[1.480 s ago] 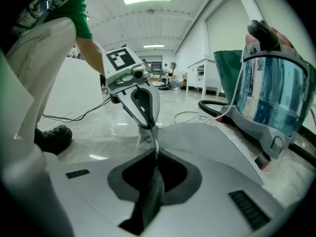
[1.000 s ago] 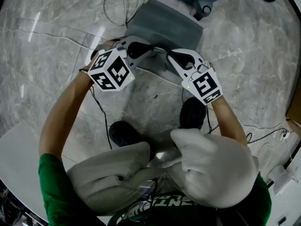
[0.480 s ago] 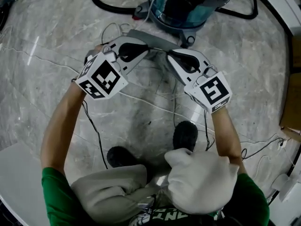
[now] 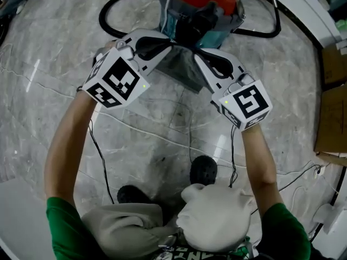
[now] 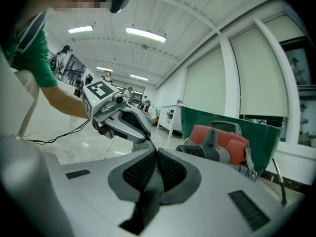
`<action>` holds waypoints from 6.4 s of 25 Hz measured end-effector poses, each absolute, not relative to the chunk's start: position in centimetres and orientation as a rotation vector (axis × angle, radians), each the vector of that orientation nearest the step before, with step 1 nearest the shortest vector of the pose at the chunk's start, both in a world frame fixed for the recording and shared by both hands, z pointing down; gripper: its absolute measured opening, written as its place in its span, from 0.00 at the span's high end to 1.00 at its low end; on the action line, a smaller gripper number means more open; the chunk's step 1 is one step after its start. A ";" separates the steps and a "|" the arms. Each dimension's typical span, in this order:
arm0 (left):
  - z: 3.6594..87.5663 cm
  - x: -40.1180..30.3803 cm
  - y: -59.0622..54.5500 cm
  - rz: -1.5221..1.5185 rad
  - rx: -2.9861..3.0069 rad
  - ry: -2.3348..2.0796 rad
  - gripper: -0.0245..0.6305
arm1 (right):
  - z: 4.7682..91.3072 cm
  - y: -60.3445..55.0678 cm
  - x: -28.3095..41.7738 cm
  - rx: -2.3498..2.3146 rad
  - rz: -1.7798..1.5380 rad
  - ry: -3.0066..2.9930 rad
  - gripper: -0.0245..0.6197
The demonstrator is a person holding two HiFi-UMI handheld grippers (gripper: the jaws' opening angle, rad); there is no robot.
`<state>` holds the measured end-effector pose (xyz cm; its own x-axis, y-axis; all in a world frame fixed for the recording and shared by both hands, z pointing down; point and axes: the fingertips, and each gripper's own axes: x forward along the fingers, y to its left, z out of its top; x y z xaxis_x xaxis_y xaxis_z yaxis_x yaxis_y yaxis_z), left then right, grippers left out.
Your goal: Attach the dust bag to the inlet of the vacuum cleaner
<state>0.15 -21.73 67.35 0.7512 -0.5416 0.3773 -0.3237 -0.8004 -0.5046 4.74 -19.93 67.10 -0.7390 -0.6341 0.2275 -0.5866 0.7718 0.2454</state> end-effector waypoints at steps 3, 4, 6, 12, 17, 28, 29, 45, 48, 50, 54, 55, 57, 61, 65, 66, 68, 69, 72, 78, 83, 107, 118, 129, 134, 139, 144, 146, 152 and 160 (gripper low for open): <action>66.0 0.9 -23.2 -0.748 -2.531 0.650 0.93 | 65.8 -21.3 5.5 0.979 -0.191 -2.684 0.93; 65.8 1.1 -23.7 -0.760 -2.527 0.650 0.93 | 65.7 -21.8 5.7 0.990 -0.179 -2.685 0.93; 65.8 1.3 -24.4 -0.780 -2.525 0.656 0.92 | 65.8 -22.6 5.9 1.006 -0.157 -2.685 0.93; 66.0 1.4 -25.6 -0.764 -2.532 0.681 0.92 | 65.9 -23.7 6.1 1.035 -0.143 -2.687 0.93; 65.4 2.1 -26.9 -0.767 -2.517 0.700 0.92 | 65.4 -25.0 6.7 1.070 -0.126 -2.697 0.93; 65.5 2.9 -28.3 -0.736 -2.538 0.705 0.90 | 65.5 -25.6 7.3 1.091 -0.076 -2.736 0.93; 65.5 2.9 -28.4 -0.733 -2.539 0.704 0.90 | 65.5 -25.7 7.2 1.084 -0.071 -2.744 0.93; 65.4 4.5 -30.6 -0.744 -2.570 0.618 0.90 | 65.2 -28.0 8.9 1.071 0.006 -2.792 0.93; 65.7 5.1 -31.5 -0.750 -2.576 0.610 0.89 | 65.4 -28.8 9.4 1.085 0.022 -2.792 0.93; 65.8 5.6 -32.2 -0.753 -2.576 0.610 0.89 | 65.4 -29.5 10.0 1.099 0.024 -2.786 0.93; 65.9 6.1 -33.4 -0.741 -2.580 0.621 0.89 | 65.2 -30.9 10.6 1.096 0.017 -2.781 0.93; 65.9 6.2 -33.5 -0.733 -2.583 0.625 0.89 | 65.2 -31.1 10.7 1.087 0.018 -2.784 0.93; 65.9 6.2 -33.7 -0.711 -2.592 0.632 0.89 | 65.2 -31.4 10.8 1.064 0.024 -2.801 0.93; 66.0 6.3 -33.9 -0.663 -2.614 0.641 0.89 | 65.2 -31.5 11.0 1.043 0.042 -2.838 0.93; 66.1 6.3 -33.8 -0.634 -2.638 0.650 0.89 | 65.2 -31.4 11.0 1.035 0.056 -2.844 0.93; 66.1 6.3 -33.8 -0.627 -2.650 0.657 0.89 | 65.2 -31.4 11.0 1.038 0.055 -2.841 0.93; 66.2 6.2 -33.9 -0.619 -2.665 0.678 0.89 | 65.3 -31.4 11.0 1.050 0.057 -2.835 0.93; 66.2 6.2 -34.0 -0.617 -2.663 0.689 0.89 | 65.3 -31.5 11.0 1.057 0.059 -2.833 0.93; 66.2 6.2 -33.8 -0.598 -2.659 0.722 0.89 | 65.3 -31.4 11.2 1.083 0.046 -2.814 0.93; 65.7 5.6 -33.1 -0.548 -2.630 0.777 0.89 | 64.5 -30.8 11.9 1.172 0.017 -2.758 0.93; 64.0 3.8 -31.9 -0.578 -2.698 0.819 0.89 | 62.7 -29.2 12.4 1.262 0.079 -2.639 0.93; 25.0 -13.0 -10.8 -0.485 -3.225 1.229 0.96 | 21.6 -10.8 0.6 1.039 0.364 -2.473 0.95; 9.5 -20.4 -1.8 -0.247 -3.254 1.518 0.96 | 4.9 -4.0 -6.4 0.999 0.393 -2.492 0.95; 1.4 -18.5 1.5 0.123 -3.236 1.501 0.96 | -3.2 0.7 -7.7 1.069 0.300 -2.506 0.95; 0.6 -16.0 2.7 0.225 -3.270 1.455 0.96 | -4.1 1.8 -7.1 1.063 0.273 -2.499 0.95; 0.3 -12.1 2.4 0.173 -3.269 1.431 0.96 | -5.8 0.7 -4.5 1.049 0.239 -2.530 0.95; -1.3 -9.6 0.9 0.111 -3.219 1.423 0.96 | -5.9 -0.6 -1.6 1.017 0.242 -2.548 0.95; -1.8 -8.3 0.4 0.108 -3.201 1.447 0.96 | -6.1 -1.3 0.1 1.015 0.251 -2.568 0.95; -3.4 -2.6 -0.4 0.015 -3.152 1.477 0.96 | -6.5 -3.4 6.7 1.037 0.299 -2.636 0.95; -5.8 -0.1 -1.2 -0.082 -3.098 1.471 0.96 | -4.8 -3.5 13.2 1.074 0.374 -2.640 0.95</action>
